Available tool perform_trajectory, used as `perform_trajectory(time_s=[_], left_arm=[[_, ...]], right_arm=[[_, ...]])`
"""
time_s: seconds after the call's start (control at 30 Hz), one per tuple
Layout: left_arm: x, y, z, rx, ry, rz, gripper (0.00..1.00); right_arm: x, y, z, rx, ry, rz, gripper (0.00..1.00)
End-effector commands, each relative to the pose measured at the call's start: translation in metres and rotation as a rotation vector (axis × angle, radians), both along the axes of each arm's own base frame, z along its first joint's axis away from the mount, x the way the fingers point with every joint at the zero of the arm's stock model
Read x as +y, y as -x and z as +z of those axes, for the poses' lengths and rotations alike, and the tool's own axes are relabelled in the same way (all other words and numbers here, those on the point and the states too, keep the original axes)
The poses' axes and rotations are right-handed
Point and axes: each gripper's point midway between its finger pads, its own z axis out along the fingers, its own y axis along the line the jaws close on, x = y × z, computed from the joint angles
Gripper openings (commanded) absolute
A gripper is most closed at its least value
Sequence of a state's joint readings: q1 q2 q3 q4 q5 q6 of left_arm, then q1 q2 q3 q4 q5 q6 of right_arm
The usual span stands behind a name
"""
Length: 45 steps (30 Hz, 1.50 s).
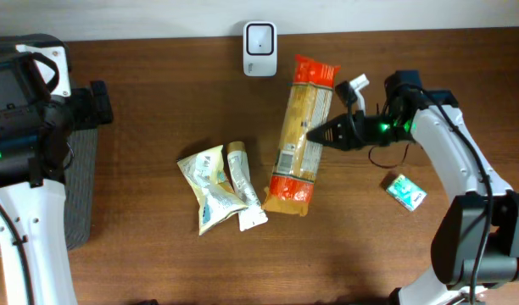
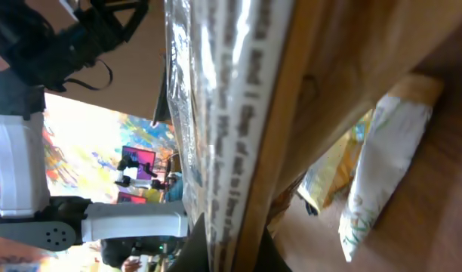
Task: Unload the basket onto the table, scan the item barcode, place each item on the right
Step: 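Lift the spaghetti package and turn it toward the scanner, then hold the spaghetti package's barcode against the white scanner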
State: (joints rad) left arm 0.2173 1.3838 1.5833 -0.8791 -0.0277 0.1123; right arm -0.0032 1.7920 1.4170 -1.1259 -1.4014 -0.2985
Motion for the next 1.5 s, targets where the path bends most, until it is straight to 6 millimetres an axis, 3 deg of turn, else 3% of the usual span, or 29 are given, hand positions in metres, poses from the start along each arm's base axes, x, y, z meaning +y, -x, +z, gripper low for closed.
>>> perform_trajectory(time_s=[0.0, 0.07, 0.1, 0.2, 0.3, 0.37, 0.47, 0.6, 0.77, 0.87, 1.07, 1.17, 1.27, 1.37, 1.4, 1.47], left_arm=[[0.002, 0.001, 0.006, -0.011, -0.014, 0.0, 0.99], [0.002, 0.001, 0.006, -0.011, -0.014, 0.0, 0.99], [0.002, 0.001, 0.006, -0.011, -0.014, 0.0, 0.99], [0.002, 0.001, 0.006, -0.011, -0.014, 0.0, 0.99], [0.002, 0.001, 0.005, -0.011, -0.014, 0.0, 0.99], [0.002, 0.001, 0.006, -0.011, -0.014, 0.0, 0.99], [0.002, 0.001, 0.006, -0.011, -0.014, 0.0, 0.99], [0.002, 0.001, 0.006, -0.012, -0.014, 0.0, 0.99], [0.002, 0.001, 0.006, -0.012, -0.014, 0.0, 0.99], [0.002, 0.001, 0.006, -0.011, -0.014, 0.0, 0.99], [0.002, 0.001, 0.006, -0.011, -0.014, 0.0, 0.99], [0.002, 0.001, 0.006, -0.011, -0.014, 0.0, 0.99], [0.002, 0.001, 0.006, -0.011, -0.014, 0.0, 0.99], [0.002, 0.001, 0.006, -0.011, -0.014, 0.0, 0.99], [0.002, 0.001, 0.006, -0.011, -0.014, 0.0, 0.99], [0.002, 0.001, 0.006, -0.011, -0.014, 0.001, 0.99]], right_arm=[[0.0, -0.012, 0.059, -0.13, 0.033, -0.023, 0.04], [-0.011, -0.05, 0.029, -0.14, 0.452, -0.192, 0.04], [-0.014, -0.081, 0.024, -0.252, 0.685, -0.327, 0.04], [-0.018, -0.144, 0.032, -0.566, 1.039, -0.613, 0.04], [0.001, -0.185, 0.056, -0.939, 1.224, -0.66, 0.04], [0.024, -0.214, 0.057, -1.185, 1.284, -0.604, 0.04], [0.03, -0.254, 0.053, -1.389, 1.375, -0.665, 0.04], [0.045, -0.28, 0.052, -1.596, 1.393, -0.73, 0.04], [0.086, -0.282, 0.03, -1.767, 1.354, -0.634, 0.04], [0.098, -0.287, -0.003, -1.889, 1.456, -0.459, 0.04], [0.104, -0.284, 0.003, -1.919, 1.504, -0.497, 0.04], [0.107, -0.274, 0.019, -1.851, 1.508, -0.585, 0.04], [0.074, -0.251, 0.065, -1.608, 1.521, -0.69, 0.04], [0.027, -0.19, 0.111, -1.297, 1.457, -0.729, 0.04], [-0.004, -0.156, 0.115, -1.123, 1.451, -0.731, 0.04], [-0.047, -0.117, 0.104, -0.886, 1.474, -0.745, 0.04]])
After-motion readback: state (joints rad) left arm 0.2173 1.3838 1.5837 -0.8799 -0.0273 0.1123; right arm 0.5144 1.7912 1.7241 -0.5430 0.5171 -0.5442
